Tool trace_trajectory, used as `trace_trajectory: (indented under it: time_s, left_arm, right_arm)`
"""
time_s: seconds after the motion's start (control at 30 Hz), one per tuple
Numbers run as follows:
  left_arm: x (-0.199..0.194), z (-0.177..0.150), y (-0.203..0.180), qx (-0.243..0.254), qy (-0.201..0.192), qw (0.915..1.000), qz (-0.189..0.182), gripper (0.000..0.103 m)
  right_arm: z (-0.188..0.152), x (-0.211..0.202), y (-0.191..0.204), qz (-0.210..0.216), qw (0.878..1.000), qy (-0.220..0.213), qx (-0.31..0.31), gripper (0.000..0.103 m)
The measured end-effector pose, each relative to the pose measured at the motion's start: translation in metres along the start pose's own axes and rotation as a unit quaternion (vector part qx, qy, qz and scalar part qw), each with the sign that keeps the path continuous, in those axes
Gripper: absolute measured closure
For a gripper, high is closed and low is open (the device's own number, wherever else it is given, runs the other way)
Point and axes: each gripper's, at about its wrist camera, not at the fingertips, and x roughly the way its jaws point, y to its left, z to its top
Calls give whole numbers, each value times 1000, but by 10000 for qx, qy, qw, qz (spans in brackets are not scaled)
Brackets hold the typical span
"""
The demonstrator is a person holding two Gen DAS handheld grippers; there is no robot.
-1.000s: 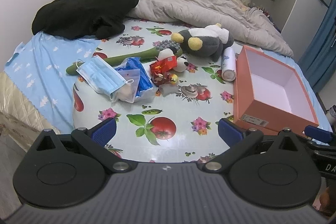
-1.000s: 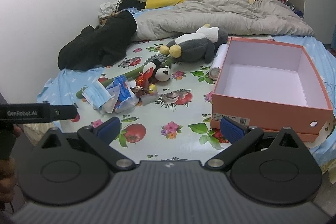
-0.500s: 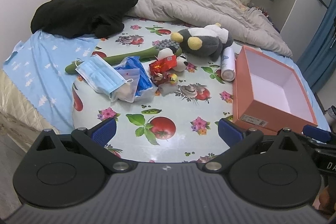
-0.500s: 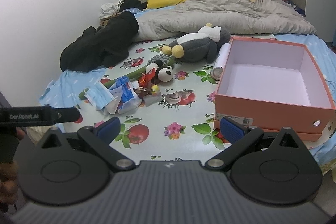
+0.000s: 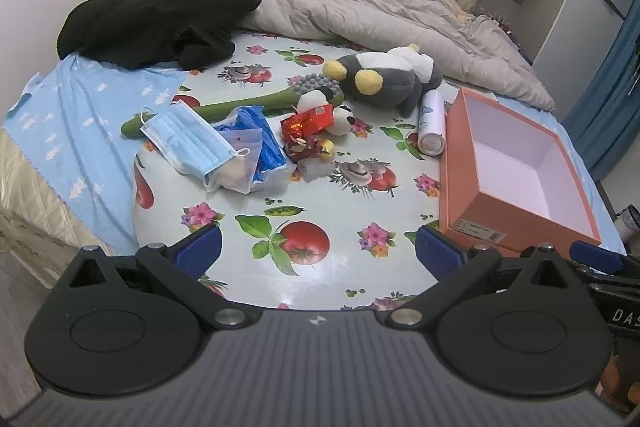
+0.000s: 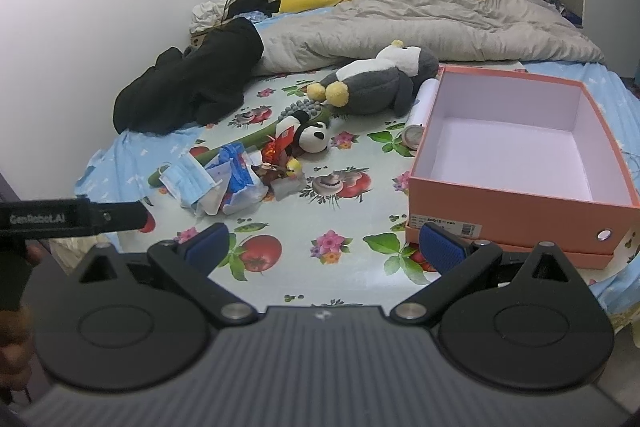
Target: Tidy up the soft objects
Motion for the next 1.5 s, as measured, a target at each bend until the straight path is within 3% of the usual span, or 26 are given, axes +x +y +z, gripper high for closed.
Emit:
trace_trajectory:
  time_s: [0.83,1.5]
  left_arm:
    - [18,2,16,-423,181,9988,144,0]
    - [119,35,77,-1392,688,9869,446,0]
  right_arm:
    - [1,17,4,210,9997,115,5,0]
    - [28,105,12,533,9966,629,6,0]
